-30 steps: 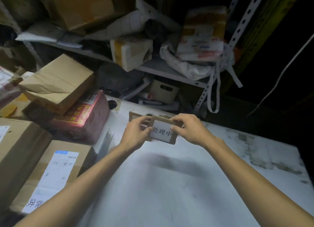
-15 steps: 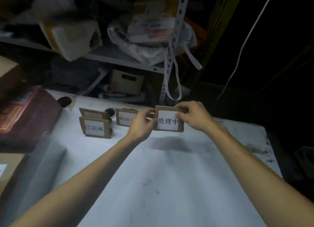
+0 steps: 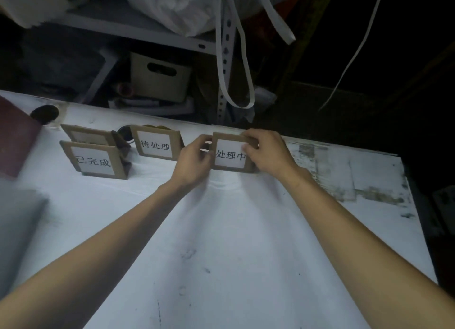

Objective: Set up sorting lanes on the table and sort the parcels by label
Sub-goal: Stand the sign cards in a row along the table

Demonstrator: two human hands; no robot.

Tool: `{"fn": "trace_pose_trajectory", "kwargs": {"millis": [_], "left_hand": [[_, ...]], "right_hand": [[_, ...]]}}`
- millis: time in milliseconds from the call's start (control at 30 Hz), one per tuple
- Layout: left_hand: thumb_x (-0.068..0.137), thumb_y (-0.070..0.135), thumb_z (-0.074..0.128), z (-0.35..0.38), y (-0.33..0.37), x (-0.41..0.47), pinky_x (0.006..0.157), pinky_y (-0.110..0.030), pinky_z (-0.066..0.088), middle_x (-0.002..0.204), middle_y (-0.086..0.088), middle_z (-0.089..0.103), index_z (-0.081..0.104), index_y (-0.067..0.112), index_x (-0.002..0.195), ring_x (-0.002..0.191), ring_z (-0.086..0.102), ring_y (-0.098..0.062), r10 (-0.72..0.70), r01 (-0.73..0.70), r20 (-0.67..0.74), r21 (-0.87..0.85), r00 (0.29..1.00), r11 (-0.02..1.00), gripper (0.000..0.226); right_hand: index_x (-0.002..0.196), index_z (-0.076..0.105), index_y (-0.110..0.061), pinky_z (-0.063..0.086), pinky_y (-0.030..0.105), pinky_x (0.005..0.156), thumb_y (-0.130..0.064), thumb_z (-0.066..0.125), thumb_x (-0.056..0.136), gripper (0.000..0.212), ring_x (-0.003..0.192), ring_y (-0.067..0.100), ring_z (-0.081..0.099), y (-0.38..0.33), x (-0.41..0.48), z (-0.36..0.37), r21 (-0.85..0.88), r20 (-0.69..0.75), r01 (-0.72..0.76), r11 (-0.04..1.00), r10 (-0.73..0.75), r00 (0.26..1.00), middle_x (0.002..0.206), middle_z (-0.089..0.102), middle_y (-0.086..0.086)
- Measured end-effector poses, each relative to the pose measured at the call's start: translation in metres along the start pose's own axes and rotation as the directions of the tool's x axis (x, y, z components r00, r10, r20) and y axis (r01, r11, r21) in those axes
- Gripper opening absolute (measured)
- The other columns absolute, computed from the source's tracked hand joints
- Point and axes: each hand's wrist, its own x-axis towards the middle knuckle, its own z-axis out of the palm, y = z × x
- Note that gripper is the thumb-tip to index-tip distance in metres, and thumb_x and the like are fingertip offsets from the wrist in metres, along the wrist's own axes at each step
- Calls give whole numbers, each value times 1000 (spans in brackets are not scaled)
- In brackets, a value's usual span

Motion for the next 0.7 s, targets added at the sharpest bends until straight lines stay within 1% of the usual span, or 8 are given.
{"fn": "trace_pose_trajectory", "kwargs": {"millis": [67,200,267,300,367,433,567,700], "left_hand": [[96,9,49,-1,-3,0,67,-7,48,106,-2,65,56,11,126,86,60,-8,9,-10,23,14,1000,1000,31],[96,7,49,-1,-3,-3,79,-26,54,111,-9,65,53,9,128,90,62,-15,-6,6,63,3,998,1000,33],[97,11,51,-3,0,-5,77,-23,53,110,-8,63,50,10,131,93,63,-18,-13,13,86,-3,996,1000,34],[97,14,52,-4,1,-6,79,-23,53,112,-7,63,49,10,133,98,63,-20,-13,12,100,3,995,1000,35],[96,16,55,-8,3,-8,92,-33,53,122,-10,61,43,12,138,114,59,-24,-8,3,136,36,991,999,44],[95,16,58,-15,9,-12,103,-40,47,135,-13,53,36,14,145,126,51,-26,-27,16,161,70,987,997,54],[94,13,57,-40,26,-21,106,-39,42,146,-12,43,30,17,149,130,46,-26,-28,9,177,107,984,994,61],[93,12,56,-89,38,-33,100,-35,47,136,-4,53,46,20,140,120,53,-18,-4,-13,188,86,982,996,48]], "right_hand": [[122,66,-20,55,23,82,-16,60,98,25,105,10,59,1,-1,-2,-3,12,10,1000,-10,1000,119,67,0],[119,68,-20,58,35,89,-17,62,95,25,108,16,63,0,-2,-1,-25,37,2,1000,-1,999,117,69,1],[120,66,-21,58,37,90,-20,65,92,28,110,17,61,-3,-4,0,-55,49,-2,998,4,999,117,68,0],[122,65,-21,57,37,92,-21,66,92,31,111,17,60,-5,-5,1,-67,53,-2,998,5,999,119,67,0],[129,62,-19,53,32,93,-22,66,92,38,115,17,56,-8,-7,-1,-95,55,-6,995,11,998,124,64,2],[134,59,-18,45,25,88,-25,65,93,42,115,14,52,-13,-10,-6,-124,60,-8,992,15,998,129,61,4],[137,56,-23,39,26,91,-34,62,96,43,128,18,47,-36,-12,-18,-137,50,-21,990,28,998,138,54,3],[134,60,-24,40,26,97,-34,62,96,39,130,17,52,-89,-1,-21,-131,15,60,989,-59,998,139,58,-1]]}}
